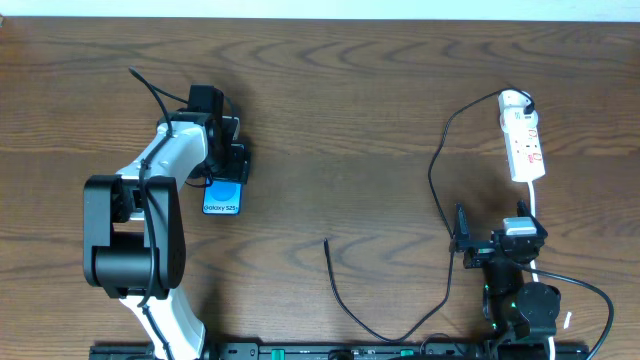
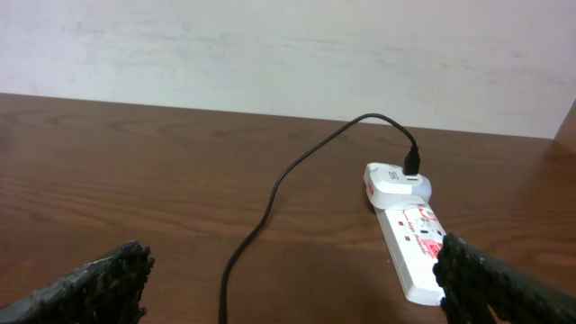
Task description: Plug charger to phone and switch on socket
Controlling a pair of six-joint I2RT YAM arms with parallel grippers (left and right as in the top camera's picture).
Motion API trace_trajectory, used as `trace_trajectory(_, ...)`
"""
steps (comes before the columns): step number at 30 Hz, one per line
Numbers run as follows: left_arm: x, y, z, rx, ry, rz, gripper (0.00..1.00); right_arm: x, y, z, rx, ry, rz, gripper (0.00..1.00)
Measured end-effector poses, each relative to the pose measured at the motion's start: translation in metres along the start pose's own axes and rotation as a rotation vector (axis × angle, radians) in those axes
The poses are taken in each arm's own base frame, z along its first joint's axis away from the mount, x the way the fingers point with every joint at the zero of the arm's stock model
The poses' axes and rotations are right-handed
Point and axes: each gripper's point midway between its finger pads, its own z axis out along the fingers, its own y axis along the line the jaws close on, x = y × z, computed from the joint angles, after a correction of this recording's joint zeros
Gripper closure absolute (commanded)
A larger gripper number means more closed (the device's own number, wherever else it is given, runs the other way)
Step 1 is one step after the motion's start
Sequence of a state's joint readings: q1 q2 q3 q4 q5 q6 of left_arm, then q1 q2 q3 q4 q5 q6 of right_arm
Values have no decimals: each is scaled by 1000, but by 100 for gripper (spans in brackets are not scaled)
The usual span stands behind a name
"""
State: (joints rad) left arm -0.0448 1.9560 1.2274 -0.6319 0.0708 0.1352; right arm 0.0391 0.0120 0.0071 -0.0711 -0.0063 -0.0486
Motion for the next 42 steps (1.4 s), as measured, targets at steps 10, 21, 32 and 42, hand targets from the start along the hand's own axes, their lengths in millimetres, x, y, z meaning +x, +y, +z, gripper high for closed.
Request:
trace_trajectory(10, 0, 0, 0, 0, 1, 0, 32, 0, 0, 0, 0, 0, 0, 1)
trace_trajectory(21, 0, 0, 0, 0, 1, 0, 70, 0, 0, 0, 0, 0, 0, 1)
trace_trajectory(32, 0, 0, 0, 0, 1, 0, 92, 0, 0, 0, 0, 0, 0, 1)
trace_trajectory(42, 1, 0, -1, -1, 15, 1, 93, 0, 0, 0, 0, 0, 0, 1)
